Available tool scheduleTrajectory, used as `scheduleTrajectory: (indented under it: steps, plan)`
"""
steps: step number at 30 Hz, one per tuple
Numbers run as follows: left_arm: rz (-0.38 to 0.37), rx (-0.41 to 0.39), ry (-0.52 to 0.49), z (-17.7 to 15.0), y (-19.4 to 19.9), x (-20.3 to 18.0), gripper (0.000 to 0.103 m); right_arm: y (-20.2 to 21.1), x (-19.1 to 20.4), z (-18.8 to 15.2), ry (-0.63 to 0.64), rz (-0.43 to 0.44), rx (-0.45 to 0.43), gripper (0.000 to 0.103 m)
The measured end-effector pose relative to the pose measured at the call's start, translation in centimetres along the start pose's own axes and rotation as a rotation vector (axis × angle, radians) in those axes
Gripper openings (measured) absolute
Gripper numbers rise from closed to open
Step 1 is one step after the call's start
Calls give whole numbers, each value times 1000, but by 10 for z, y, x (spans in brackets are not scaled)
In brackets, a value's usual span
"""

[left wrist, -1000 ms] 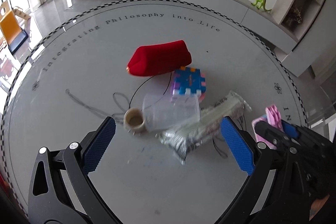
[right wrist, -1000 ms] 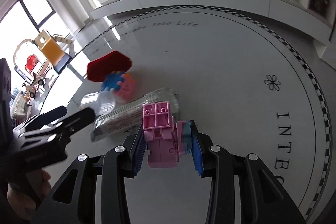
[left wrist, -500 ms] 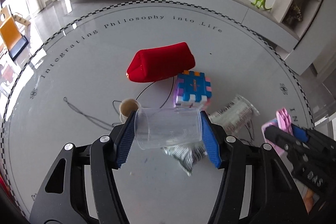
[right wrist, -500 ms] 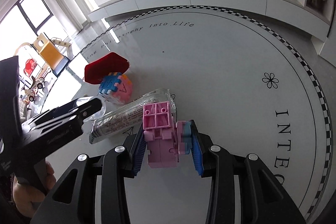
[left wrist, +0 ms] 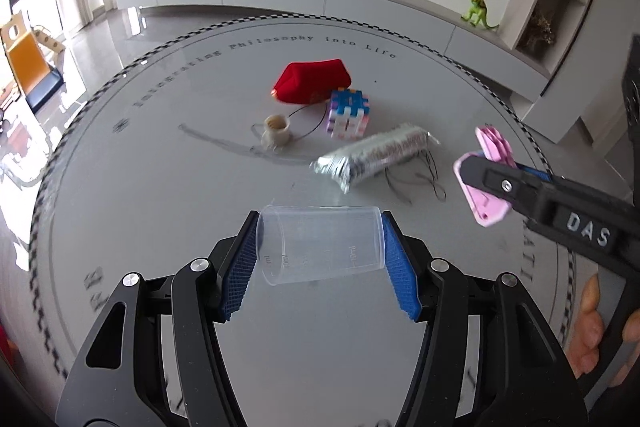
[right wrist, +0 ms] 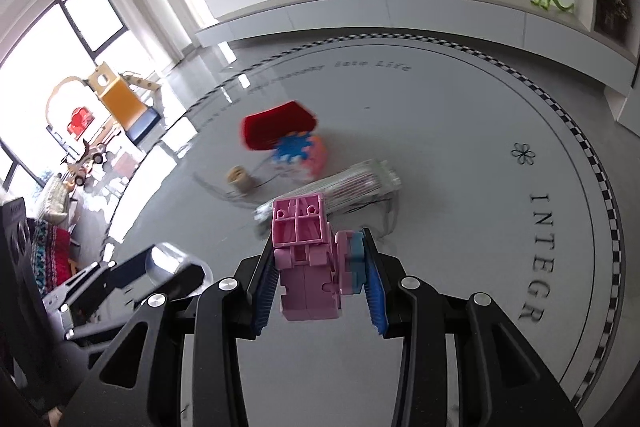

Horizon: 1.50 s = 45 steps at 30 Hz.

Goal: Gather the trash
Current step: 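Carry cup and pink block to the trash bag and open both tools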

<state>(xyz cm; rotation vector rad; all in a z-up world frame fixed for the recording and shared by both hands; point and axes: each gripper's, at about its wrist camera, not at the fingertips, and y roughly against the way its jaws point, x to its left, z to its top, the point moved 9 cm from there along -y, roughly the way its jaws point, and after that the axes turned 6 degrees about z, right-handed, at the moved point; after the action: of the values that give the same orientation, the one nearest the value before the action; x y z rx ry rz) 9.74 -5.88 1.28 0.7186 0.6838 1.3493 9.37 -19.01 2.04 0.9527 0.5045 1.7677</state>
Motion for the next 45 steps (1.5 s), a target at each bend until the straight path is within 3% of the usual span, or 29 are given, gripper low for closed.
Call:
scheduleTrajectory:
  steps: [11, 23, 35, 45]
  plan:
    - [33, -32, 85, -70, 63, 46, 58, 13, 88, -62, 105, 92, 51, 40]
    - [141, -48, 198, -164, 118, 121, 58, 0, 193, -153, 235, 218, 164, 40]
    - [273, -18, 388, -291, 170, 205, 58, -7, 321, -260, 463, 353, 302, 40]
    - [424, 68, 580, -397, 197, 274, 58, -15, 404, -354, 673, 435, 438, 40]
